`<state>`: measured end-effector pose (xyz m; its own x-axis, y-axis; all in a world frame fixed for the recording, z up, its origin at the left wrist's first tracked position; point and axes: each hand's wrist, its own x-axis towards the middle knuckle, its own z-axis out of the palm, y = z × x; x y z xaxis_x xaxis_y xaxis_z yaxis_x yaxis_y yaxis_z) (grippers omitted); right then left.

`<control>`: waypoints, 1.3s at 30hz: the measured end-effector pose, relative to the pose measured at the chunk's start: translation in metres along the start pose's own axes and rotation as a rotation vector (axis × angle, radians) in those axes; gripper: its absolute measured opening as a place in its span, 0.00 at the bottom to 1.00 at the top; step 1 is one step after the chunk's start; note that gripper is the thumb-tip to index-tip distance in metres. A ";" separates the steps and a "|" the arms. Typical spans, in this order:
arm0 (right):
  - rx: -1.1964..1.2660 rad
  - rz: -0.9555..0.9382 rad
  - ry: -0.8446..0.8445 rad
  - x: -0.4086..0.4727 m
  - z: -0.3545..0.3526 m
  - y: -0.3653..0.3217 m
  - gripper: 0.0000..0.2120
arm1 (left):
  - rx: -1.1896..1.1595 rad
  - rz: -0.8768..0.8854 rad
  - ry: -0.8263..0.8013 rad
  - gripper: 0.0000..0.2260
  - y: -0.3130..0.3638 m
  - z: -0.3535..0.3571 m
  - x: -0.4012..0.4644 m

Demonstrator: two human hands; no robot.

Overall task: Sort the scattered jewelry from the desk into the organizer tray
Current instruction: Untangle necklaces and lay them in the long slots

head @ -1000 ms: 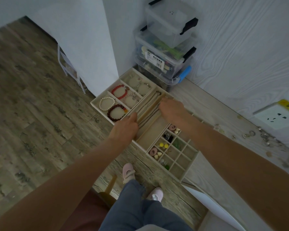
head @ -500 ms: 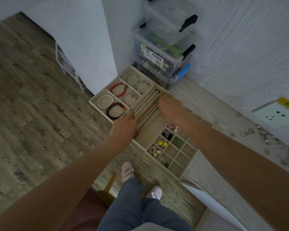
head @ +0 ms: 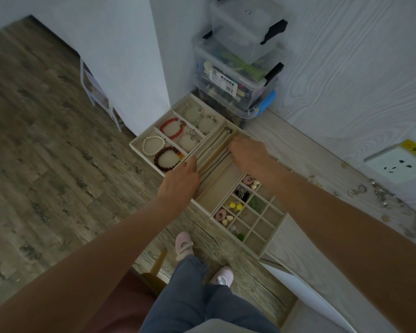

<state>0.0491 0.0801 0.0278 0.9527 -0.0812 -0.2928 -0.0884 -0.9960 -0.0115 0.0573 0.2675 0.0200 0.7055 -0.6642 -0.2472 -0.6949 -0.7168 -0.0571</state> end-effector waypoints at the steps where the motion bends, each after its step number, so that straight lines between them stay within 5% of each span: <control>1: 0.002 0.003 0.005 0.000 0.001 0.001 0.12 | -0.003 0.005 0.006 0.08 0.000 0.001 0.000; 39: 0.008 0.104 0.030 0.004 0.007 0.002 0.13 | 0.090 0.101 -0.044 0.08 0.002 -0.009 -0.009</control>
<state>0.0502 0.0784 0.0197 0.9466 -0.1852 -0.2640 -0.1893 -0.9819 0.0101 0.0509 0.2700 0.0306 0.6262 -0.7205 -0.2979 -0.7729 -0.6238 -0.1162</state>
